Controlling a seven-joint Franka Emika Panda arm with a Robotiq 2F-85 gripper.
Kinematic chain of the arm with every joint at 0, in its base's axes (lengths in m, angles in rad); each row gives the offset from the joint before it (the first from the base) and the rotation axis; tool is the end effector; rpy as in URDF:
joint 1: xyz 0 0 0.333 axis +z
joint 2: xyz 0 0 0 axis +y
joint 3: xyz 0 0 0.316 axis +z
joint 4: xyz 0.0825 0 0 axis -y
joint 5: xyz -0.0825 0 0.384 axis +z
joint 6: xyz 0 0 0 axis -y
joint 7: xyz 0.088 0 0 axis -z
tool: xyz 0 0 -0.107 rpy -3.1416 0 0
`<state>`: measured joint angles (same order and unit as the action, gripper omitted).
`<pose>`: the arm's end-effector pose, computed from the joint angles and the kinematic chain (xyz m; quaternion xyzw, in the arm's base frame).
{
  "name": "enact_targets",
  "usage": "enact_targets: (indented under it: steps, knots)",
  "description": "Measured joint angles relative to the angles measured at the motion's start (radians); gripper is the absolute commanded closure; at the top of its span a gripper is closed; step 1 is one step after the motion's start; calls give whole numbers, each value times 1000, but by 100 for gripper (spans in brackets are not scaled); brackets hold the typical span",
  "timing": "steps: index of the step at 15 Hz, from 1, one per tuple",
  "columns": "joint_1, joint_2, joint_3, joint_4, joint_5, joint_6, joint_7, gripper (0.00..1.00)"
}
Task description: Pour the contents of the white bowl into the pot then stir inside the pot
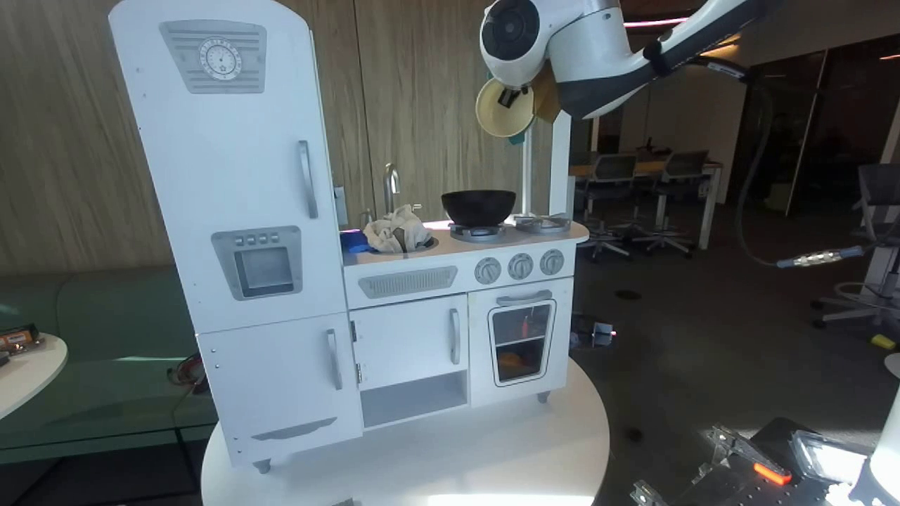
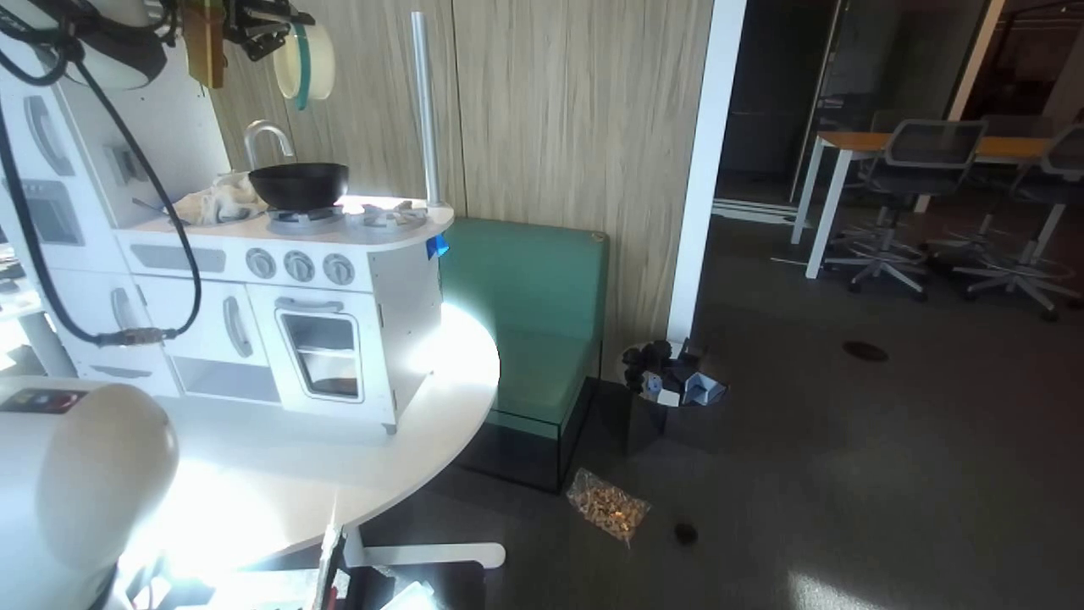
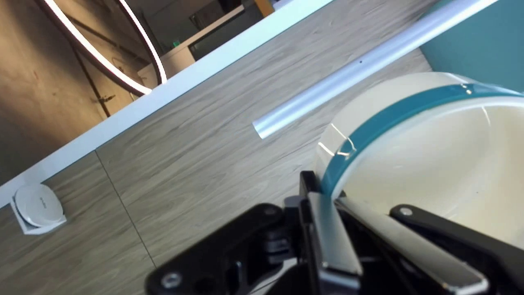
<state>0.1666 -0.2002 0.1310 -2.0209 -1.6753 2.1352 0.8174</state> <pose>0.5267 0.1227 0.6160 0.7065 0.1177 0.4499 0.5335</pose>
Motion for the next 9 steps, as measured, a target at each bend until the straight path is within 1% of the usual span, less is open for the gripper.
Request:
enact_targets:
  steps: [3, 6, 9]
  knots:
    - [0, -88, -71, 12, 273, 42, -171, 97]
    - [-1, -141, -151, 12, 535, 39, -360, 97]
    - [-36, -162, -198, 11, 787, 19, -554, 97]
